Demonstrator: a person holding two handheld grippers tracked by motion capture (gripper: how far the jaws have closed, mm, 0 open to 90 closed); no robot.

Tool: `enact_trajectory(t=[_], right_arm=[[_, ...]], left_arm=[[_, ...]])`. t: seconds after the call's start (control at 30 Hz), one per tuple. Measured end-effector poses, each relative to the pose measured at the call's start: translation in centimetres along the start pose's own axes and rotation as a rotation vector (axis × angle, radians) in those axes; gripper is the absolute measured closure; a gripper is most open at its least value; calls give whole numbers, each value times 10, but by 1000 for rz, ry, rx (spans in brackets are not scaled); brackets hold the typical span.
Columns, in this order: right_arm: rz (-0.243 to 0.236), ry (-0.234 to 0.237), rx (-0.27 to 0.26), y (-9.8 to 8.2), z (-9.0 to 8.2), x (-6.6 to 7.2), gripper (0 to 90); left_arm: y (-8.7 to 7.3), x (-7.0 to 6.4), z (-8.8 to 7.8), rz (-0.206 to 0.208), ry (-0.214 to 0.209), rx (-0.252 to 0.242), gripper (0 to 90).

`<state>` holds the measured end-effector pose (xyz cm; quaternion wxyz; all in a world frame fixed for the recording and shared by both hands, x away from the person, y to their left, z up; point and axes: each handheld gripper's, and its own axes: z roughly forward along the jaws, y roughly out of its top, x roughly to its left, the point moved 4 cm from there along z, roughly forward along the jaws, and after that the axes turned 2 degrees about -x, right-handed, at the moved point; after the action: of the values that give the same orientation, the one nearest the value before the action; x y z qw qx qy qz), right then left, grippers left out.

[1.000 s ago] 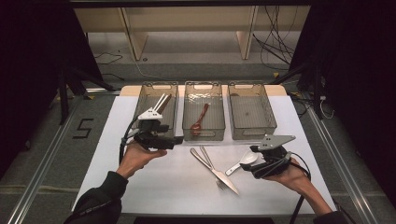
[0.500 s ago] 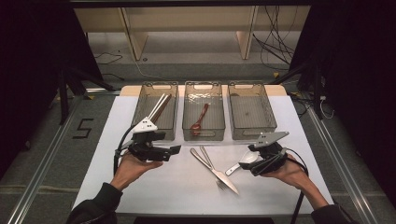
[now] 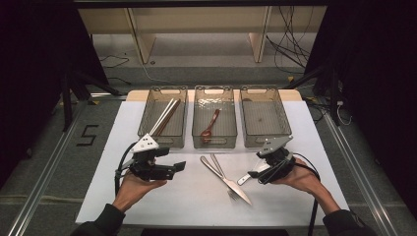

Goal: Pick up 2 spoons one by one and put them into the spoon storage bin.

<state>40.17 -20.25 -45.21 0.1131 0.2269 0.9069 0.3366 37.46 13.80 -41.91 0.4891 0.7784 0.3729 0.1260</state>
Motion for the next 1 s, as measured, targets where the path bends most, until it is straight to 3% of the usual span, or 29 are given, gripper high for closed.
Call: enact_trajectory(t=[0.07,0.5,0.77,1.0], right_arm=[[-13,3,15,0,3,0,260],[-109,27,139,-5,22,0,263],[-156,8,209,-11,34,-1,268],[-187,5,228,-13,40,0,278]], left_arm=[[-1,0,-3,18,14,2,174],[-7,-4,-5,3,-1,7,173],[-9,-3,-4,3,-5,12,174],[-8,-3,-3,6,-3,13,175]])
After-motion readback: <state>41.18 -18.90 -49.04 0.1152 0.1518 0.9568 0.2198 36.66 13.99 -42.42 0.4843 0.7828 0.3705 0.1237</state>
